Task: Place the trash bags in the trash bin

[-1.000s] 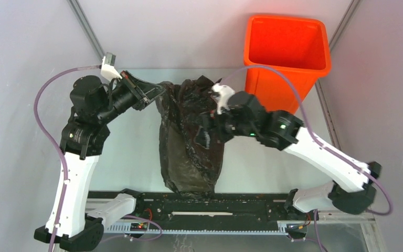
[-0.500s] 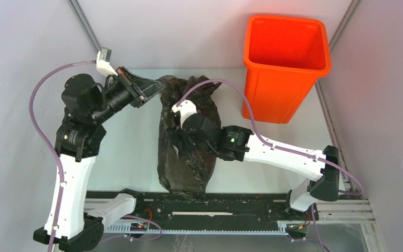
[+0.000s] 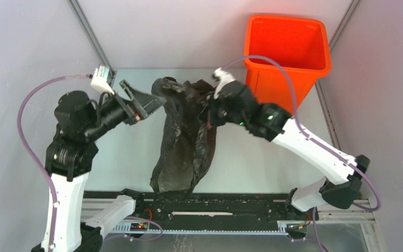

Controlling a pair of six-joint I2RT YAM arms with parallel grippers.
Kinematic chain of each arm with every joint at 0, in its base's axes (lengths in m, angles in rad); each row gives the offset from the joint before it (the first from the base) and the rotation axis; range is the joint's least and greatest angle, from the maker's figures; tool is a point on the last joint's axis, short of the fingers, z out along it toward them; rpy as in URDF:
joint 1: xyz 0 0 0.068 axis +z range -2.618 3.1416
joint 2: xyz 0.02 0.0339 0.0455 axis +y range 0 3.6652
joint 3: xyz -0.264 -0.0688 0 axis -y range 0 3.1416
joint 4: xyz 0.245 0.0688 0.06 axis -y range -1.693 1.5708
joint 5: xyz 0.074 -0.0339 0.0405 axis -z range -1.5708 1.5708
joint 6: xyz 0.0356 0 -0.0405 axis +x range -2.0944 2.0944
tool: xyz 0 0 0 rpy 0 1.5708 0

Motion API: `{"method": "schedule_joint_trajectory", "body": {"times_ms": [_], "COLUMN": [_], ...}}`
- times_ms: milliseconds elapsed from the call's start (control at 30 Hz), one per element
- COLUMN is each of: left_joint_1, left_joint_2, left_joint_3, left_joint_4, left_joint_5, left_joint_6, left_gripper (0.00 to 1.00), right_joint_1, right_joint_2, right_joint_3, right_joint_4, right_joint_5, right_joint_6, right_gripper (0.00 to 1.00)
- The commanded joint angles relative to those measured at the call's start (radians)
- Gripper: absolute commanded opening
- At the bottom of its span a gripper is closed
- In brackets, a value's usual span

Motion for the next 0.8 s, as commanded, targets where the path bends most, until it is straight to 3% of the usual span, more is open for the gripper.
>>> {"method": "schedule_joint_trajectory", "body": {"times_ms": [0, 233, 333, 433, 567, 667, 767], "left_joint_1": [0.007, -0.028, -0.112, -0.269, -0.564, -0.791, -0.831], "left_joint_2": [-0.112, -0.345, -0.373, -0.345, -0.275, -0.227, -0.131], "left_joint_3": [-0.092, -0.413, -0.491, -0.488, -0.504, -0.537, -0.570], "left_joint_4": [-0.119, -0.122, -0.151, -0.167, -0.121, -0.108, -0.119], "left_joint_5": [-0.025, -0.007, -0.059, -0.168, -0.348, -0.605, -0.678], "left_joint_6": [0.071, -0.016, -0.003, 0.018, 0.054, 0.087, 0.118], "left_gripper": [0.95, 1.00, 1.00, 1.00, 1.00, 1.00, 1.00], "right_joint_1": [-0.164, -0.381, -0.458, -0.510, -0.570, -0.607, -0.610], "right_joint_2": [-0.076, -0.086, -0.079, -0.061, -0.046, -0.039, -0.045], "right_joint_3": [0.010, -0.005, -0.010, 0.017, 0.042, 0.061, 0.075], "right_joint_4": [-0.084, -0.059, -0.020, -0.014, 0.013, 0.019, 0.011], "right_joint_5": [-0.229, -0.449, -0.541, -0.588, -0.652, -0.700, -0.709], "right_joint_6": [0.156, 0.202, 0.238, 0.253, 0.277, 0.297, 0.293], "right_gripper": [0.00, 0.00, 0.00, 0.00, 0.00, 0.00, 0.00]}}
